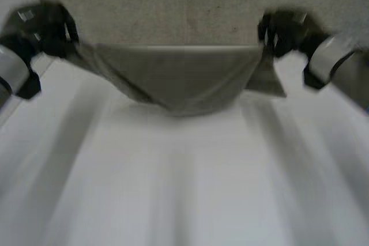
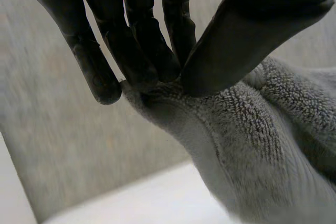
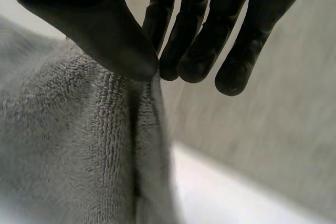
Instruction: Fold the towel.
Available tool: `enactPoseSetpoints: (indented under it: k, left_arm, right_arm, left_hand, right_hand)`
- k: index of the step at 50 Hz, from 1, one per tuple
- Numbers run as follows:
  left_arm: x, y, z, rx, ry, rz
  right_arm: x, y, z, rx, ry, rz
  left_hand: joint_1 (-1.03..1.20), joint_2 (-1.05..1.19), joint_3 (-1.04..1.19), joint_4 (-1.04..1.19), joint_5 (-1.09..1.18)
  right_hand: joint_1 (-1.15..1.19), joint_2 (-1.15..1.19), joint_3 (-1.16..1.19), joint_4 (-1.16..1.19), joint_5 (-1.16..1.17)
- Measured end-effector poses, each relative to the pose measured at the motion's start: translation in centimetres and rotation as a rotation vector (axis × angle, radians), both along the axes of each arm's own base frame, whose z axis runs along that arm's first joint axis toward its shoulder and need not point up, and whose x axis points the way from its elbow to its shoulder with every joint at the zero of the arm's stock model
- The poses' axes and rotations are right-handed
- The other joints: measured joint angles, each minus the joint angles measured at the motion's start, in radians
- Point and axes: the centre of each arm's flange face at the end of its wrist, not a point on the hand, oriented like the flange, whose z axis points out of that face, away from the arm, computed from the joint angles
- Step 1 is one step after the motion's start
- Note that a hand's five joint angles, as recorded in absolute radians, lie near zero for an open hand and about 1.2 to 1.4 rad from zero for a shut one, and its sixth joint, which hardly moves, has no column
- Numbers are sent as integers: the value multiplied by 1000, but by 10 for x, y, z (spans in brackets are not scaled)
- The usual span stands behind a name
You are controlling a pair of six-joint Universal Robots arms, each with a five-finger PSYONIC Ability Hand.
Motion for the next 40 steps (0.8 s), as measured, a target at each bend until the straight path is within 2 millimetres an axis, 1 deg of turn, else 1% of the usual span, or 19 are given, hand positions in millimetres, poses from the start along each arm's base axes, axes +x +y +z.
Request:
enactPoseSetpoints:
  k: [2, 3, 4, 7, 10, 13, 16, 18, 19, 22, 25, 28, 30, 33, 34, 35, 37, 38, 40]
  left_arm:
    - [0, 2, 30, -55, 43, -4]
    - [0, 3, 37, -68, 52, -6]
    - [1, 5, 51, -96, 70, -9]
    - [1, 9, 79, -153, 105, -15]
    - [2, 12, 95, -189, 126, -19]
    - [3, 12, 100, -198, 134, -17]
    - [5, 8, 95, -181, 133, -7]
    - [8, 2, 84, -152, 127, 5]
    - [11, -3, 74, -123, 121, 16]
    - [15, -15, 52, -59, 109, 37]
    - [20, -36, 18, 33, 94, 61]
    - [21, -55, -1, 68, 88, 71]
    - [21, -71, -6, 63, 89, 76]
    - [19, -96, 7, -15, 102, 82]
    - [19, -100, 12, -34, 106, 83]
    - [18, -106, 21, -73, 113, 86]
    - [15, -115, 51, -179, 136, 94]
    - [14, -116, 58, -205, 143, 96]
    - [11, -115, 87, -299, 170, 101]
  right_arm:
    - [-4, 12, 50, -108, -42, 14]
    - [-5, 16, 60, -131, -50, 18]
    - [-7, 23, 80, -172, -65, 25]
    - [-10, 41, 123, -257, -92, 45]
    - [-11, 54, 146, -296, -101, 61]
    - [-10, 57, 150, -289, -93, 72]
    - [-6, 51, 137, -241, -62, 79]
    - [-3, 44, 124, -205, -31, 82]
    - [1, 38, 109, -174, 4, 86]
    - [7, 29, 86, -138, 69, 93]
    - [19, 17, 56, -118, 164, 107]
    - [29, 3, 41, -141, 220, 101]
    - [34, -10, 36, -181, 245, 76]
    - [41, -31, 46, -299, 246, 2]
    - [42, -34, 49, -321, 242, -10]
    - [44, -39, 57, -371, 231, -37]
    - [47, -44, 78, -489, 192, -90]
    - [48, -44, 85, -521, 178, -102]
    - [51, -38, 115, -648, 116, -133]
  left_hand:
    - [0, 0, 0, 0, 0]
    - [0, 0, 0, 0, 0]
    - [0, 0, 0, 0, 2]
    - [1, 0, 0, 0, 9]
    - [1, 0, 0, 0, 11]
    - [1, 0, 0, 0, 14]
    - [1, 0, 0, 0, 14]
    - [1, 0, 0, 0, 14]
    - [1, 0, 0, 0, 14]
    - [1, 0, 0, 0, 14]
    - [1, 0, 0, 0, 14]
    - [1, 0, 0, 0, 14]
    - [1, 0, 0, 0, 14]
    - [1, 0, 0, 0, 14]
    - [2, 0, 0, 0, 14]
    - [7, 0, 0, 0, 14]
    - [20, 0, 0, 0, 21]
    - [20, 0, 0, 0, 21]
    - [20, 0, 0, 0, 23]
  right_hand:
    - [0, 0, 0, 0, 0]
    - [0, 0, 0, 0, 0]
    - [0, 0, 0, 0, 0]
    - [0, 3, 0, 1, 0]
    - [0, 3, 0, 1, 0]
    - [0, 3, 0, 1, 0]
    - [0, 3, 3, 1, 0]
    - [0, 3, 3, 1, 0]
    - [0, 3, 3, 1, 0]
    - [1, 3, 3, 1, 0]
    - [1, 3, 3, 1, 0]
    - [1, 3, 3, 2, 0]
    - [1, 3, 3, 2, 0]
    - [1, 18, 3, 2, 0]
    - [1, 18, 3, 2, 0]
    - [1, 18, 3, 2, 0]
    - [1, 18, 3, 2, 0]
    - [2, 18, 3, 2, 0]
    - [2, 18, 4, 2, 0]
